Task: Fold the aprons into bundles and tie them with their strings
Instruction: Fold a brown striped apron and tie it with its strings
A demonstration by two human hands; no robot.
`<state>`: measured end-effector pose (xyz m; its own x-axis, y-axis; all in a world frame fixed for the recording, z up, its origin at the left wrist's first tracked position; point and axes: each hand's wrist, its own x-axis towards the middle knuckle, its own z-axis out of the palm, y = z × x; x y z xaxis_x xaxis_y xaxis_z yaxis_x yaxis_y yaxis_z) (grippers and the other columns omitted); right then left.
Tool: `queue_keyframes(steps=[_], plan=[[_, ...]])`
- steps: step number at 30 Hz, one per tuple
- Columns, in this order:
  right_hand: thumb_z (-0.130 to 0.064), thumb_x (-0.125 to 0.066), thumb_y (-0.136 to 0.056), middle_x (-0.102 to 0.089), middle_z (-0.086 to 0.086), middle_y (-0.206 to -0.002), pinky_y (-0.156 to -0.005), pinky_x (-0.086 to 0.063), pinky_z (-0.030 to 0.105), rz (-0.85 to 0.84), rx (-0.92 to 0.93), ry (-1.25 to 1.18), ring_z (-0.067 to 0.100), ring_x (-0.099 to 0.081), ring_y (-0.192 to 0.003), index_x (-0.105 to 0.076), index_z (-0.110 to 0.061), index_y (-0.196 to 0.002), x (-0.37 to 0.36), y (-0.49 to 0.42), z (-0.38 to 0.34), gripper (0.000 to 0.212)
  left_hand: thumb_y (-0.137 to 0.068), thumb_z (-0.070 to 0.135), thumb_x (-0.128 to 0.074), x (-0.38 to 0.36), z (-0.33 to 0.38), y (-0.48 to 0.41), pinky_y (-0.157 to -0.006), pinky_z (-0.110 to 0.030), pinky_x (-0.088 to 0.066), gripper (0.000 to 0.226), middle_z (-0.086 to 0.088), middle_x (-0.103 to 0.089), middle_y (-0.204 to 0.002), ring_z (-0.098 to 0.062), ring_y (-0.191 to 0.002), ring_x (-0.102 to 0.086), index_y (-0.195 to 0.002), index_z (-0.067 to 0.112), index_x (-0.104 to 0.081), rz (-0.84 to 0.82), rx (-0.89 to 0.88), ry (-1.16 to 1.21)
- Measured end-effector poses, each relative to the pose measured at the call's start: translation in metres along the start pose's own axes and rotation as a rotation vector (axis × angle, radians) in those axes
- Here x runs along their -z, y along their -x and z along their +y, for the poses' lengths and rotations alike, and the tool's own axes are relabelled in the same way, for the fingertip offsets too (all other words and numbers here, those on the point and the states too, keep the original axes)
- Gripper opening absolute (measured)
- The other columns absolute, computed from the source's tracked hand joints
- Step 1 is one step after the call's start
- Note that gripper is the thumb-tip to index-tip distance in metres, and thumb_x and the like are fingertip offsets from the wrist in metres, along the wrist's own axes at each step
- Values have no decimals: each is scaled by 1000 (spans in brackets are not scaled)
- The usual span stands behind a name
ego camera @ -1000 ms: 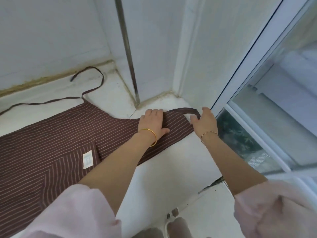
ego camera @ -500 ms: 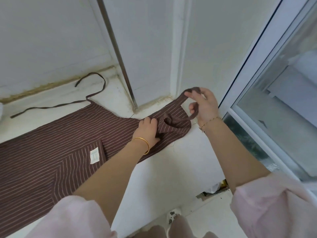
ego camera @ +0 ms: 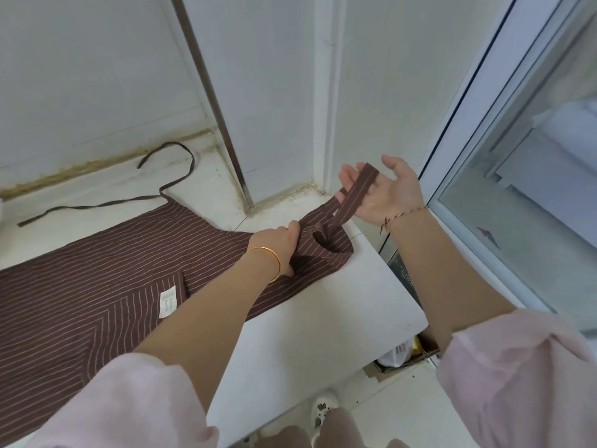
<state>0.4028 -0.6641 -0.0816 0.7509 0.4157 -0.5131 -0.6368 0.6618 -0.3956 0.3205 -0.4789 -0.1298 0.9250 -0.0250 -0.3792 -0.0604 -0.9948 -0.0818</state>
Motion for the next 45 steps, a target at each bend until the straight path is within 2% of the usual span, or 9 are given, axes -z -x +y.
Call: queue_keyframes(steps=[6,11,14,20,23,27,32,38,45], plan=[[-22,-58,-88,-65,6,-106,-88,-50,46,147,127,180,24,-66,-97,-59,-11,-90,2,-1,-6,11,-75,37,-76,7,4,-1,-60,-32,-46,77,-2,-53,-85,-22,-72,-54,-129,13,-26,-21,19,10],[-10,-55,-91,-42,27,-130,-65,-59,44,61,199,-345,43,-63,-92,-32,-2,-135,15,-9,-4,50,-78,38,-73,7,4,-5,-63,-31,-49,69,-1,-53,-82,-21,-71,-55,-125,11,-30,-33,29,5],[-25,-48,-93,-56,25,-113,-84,-53,48,56,270,-500,36,-61,-94,-40,3,-129,24,-12,-18,46,-77,40,-74,7,3,-9,-68,-32,-53,71,-1,-53,-82,-22,-73,-57,-126,11,-32,-51,26,8],[-29,-63,-82,-53,6,-112,-82,-50,47,454,78,655,27,-53,-114,-50,-19,-93,32,-22,-18,20,-81,59,-59,18,1,-26,-85,-36,-45,65,0,-55,-100,-22,-93,-56,-125,15,-41,-150,14,33],[-12,-66,-79,-49,15,-129,-70,-57,50,367,59,419,35,-58,-107,-39,-20,-126,39,-28,-16,55,-83,59,-56,18,3,-38,-92,-40,-41,58,-2,-57,-111,-24,-101,-55,-121,17,-46,-97,-1,56],[-3,-50,-92,-57,16,-117,-82,-56,34,283,272,-222,28,-59,-107,-49,3,-118,44,-30,-17,27,-83,47,-64,10,10,-48,-80,-35,-48,57,-8,-55,-111,-25,-98,-55,-122,12,-41,-14,37,147],[0,-51,-90,-46,10,-134,-94,-48,40,582,268,379,20,-52,-100,-28,-20,-146,58,-44,-7,64,-87,51,-57,12,15,-55,-70,-32,-38,53,-6,-57,-99,-23,-83,-52,-117,13,-35,66,40,39],[-8,-54,-90,-47,12,-137,-103,-40,37,463,97,1208,28,-46,-124,-44,-7,-136,57,-51,22,47,-101,40,-26,-1,25,-62,-82,-34,-38,39,-10,-49,-119,-27,-107,-49,-125,13,-40,201,15,-19],[-15,-56,-90,-51,13,-128,-85,-42,30,580,190,1174,27,-54,-106,-31,-6,-139,54,-69,39,56,-97,34,-45,-14,35,-65,-89,-34,-37,40,-10,-46,-122,-26,-111,-45,-128,12,-36,257,-9,-10]])
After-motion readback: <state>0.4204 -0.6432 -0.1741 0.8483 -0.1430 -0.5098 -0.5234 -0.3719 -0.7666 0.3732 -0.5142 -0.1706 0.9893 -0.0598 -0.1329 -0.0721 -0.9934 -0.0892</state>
